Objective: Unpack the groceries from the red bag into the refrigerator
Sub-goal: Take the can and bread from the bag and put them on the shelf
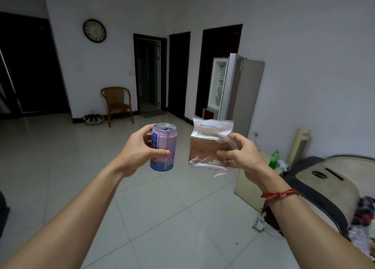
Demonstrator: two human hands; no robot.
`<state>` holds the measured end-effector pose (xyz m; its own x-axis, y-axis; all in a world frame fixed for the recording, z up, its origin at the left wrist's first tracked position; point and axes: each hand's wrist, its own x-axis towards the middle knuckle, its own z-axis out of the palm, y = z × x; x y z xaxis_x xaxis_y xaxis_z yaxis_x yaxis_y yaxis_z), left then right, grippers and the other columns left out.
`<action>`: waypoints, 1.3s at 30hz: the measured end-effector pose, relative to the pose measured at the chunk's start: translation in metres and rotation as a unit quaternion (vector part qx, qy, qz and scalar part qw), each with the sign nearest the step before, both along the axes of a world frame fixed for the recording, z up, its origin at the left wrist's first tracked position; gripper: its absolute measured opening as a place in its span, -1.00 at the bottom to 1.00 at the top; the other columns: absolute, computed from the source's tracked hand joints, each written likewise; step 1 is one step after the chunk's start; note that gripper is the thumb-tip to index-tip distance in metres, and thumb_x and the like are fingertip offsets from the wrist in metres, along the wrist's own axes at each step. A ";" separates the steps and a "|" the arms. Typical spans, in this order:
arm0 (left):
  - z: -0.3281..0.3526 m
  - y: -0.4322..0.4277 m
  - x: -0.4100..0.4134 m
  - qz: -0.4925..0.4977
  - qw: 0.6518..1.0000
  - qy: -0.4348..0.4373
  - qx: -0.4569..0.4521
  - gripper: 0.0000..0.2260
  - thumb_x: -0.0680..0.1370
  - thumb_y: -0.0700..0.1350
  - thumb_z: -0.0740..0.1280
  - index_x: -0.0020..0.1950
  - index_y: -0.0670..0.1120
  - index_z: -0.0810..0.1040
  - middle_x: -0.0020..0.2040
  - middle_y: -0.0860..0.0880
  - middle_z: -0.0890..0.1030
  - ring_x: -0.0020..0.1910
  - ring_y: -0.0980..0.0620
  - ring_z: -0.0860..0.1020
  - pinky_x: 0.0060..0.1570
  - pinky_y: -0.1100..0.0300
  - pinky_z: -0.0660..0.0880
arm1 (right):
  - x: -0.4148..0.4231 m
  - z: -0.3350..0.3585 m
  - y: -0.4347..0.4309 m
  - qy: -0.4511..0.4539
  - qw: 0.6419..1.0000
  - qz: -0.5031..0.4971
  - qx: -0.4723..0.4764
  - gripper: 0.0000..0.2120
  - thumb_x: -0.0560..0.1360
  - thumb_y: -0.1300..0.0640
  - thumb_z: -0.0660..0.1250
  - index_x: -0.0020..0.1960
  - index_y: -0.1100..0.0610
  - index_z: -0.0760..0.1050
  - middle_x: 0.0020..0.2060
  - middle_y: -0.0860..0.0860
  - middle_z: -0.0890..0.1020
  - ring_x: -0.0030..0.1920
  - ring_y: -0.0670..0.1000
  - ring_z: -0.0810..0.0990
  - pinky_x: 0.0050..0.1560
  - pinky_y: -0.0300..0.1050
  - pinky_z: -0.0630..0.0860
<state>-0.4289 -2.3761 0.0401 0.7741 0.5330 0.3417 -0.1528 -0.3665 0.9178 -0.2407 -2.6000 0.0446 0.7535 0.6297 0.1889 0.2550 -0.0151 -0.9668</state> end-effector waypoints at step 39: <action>0.002 0.454 0.521 0.029 0.999 0.014 0.021 -0.34 0.30 -0.28 0.60 0.34 0.00 0.49 0.14 0.04 0.65 0.15 0.01 0.61 0.01 0.16 0.60 | 0.517 0.008 0.464 0.057 0.998 0.020 -0.018 -0.67 0.45 0.48 0.45 -0.03 0.07 0.51 -0.37 -0.12 0.68 -0.33 -0.07 0.66 -0.20 -0.13 0.63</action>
<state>0.0921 -1.9221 0.0423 0.7522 0.5628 0.3427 -0.1043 -0.4119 0.9052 0.2766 -2.1364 0.0524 0.7425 0.6650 0.0802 0.1449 -0.0426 -0.9885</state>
